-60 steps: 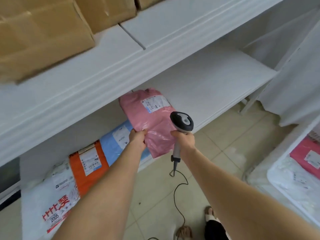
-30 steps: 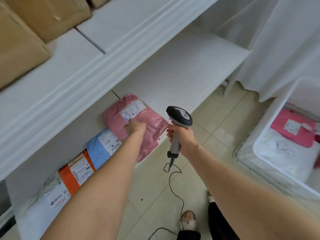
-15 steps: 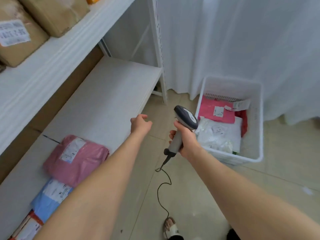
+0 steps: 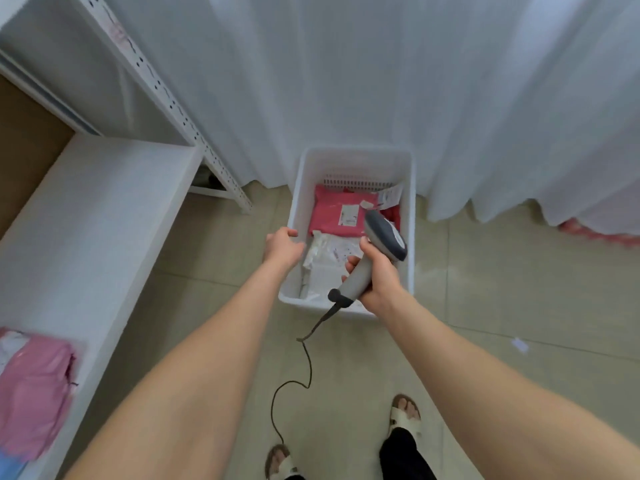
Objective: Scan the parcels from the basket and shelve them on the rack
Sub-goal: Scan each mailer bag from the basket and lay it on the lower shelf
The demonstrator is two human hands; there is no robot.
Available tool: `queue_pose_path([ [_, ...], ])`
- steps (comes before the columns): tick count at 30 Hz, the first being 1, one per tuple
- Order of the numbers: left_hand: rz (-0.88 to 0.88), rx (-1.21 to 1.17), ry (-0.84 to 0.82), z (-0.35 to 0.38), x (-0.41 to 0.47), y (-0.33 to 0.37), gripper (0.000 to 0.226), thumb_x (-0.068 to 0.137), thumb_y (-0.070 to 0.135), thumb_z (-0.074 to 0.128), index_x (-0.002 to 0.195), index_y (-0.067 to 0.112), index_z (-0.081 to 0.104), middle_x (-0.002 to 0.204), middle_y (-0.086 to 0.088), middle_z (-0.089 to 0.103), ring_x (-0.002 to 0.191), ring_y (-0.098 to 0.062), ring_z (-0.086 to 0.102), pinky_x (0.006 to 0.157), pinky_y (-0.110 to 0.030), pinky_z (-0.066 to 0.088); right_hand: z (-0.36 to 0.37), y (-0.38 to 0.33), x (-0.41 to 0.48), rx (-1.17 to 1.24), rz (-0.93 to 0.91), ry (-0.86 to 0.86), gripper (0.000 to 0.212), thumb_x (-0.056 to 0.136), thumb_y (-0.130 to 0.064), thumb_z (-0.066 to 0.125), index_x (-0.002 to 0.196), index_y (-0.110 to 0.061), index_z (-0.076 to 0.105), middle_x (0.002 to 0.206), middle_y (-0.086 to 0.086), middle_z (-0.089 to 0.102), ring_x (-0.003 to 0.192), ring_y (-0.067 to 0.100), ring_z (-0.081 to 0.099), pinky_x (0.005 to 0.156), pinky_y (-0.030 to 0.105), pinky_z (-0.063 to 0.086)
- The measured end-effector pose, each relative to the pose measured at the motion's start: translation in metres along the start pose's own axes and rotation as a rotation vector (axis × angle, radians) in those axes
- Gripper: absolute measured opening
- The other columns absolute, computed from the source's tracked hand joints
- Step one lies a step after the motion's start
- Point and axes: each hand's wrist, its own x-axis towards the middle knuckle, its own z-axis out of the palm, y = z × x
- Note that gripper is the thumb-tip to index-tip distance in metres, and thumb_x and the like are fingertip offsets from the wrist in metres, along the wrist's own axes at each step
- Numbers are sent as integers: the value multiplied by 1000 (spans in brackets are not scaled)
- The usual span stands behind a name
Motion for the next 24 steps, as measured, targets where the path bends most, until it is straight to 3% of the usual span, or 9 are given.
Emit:
queue_pose_path([
  [5, 6, 52, -78, 59, 13, 27, 40, 89, 12, 57, 128, 12, 54, 140, -14, 40, 119, -30, 50, 101, -37, 43, -44, -28, 43, 10, 22, 75, 14, 87, -28, 71, 88, -17, 62, 59, 0, 64, 67, 16, 62, 73, 36, 53],
  [10, -15, 127, -165, 106, 42, 20, 42, 88, 11, 58, 130, 16, 52, 140, -10, 43, 119, -26, 51, 91, -30, 41, -65, -20, 90, -37, 86, 102, 20, 85, -33, 73, 91, -17, 63, 61, 0, 63, 66, 15, 62, 78, 38, 55],
  [13, 5, 226, -227, 132, 68, 6, 46, 87, 10, 62, 132, 14, 50, 140, -10, 43, 117, -25, 52, 86, -29, 41, -73, -11, 124, -68, 122, 137, 26, 85, -37, 73, 92, -15, 62, 68, 3, 65, 67, 16, 64, 74, 37, 55],
  [16, 28, 328, -280, 164, 106, -11, 51, 85, 11, 64, 134, 13, 48, 138, -10, 46, 119, -25, 51, 91, -31, 44, -80, -2, 168, -96, 158, 173, 30, 85, -40, 72, 92, -13, 61, 76, 5, 66, 68, 17, 63, 66, 34, 53],
  [19, 52, 411, -364, 204, 150, -31, 58, 84, 12, 67, 137, 12, 45, 138, -8, 48, 121, -23, 51, 86, -27, 40, -86, 7, 220, -99, 190, 179, 31, 86, -38, 71, 93, -11, 59, 75, 7, 63, 63, 17, 61, 62, 32, 52],
  [24, 114, 576, -475, 271, 220, -71, 71, 81, 15, 72, 142, 10, 37, 142, -10, 44, 125, -26, 48, 95, -33, 41, -100, 26, 306, -135, 233, 169, 28, 88, -34, 69, 94, -8, 59, 73, 8, 62, 58, 15, 60, 52, 28, 52],
])
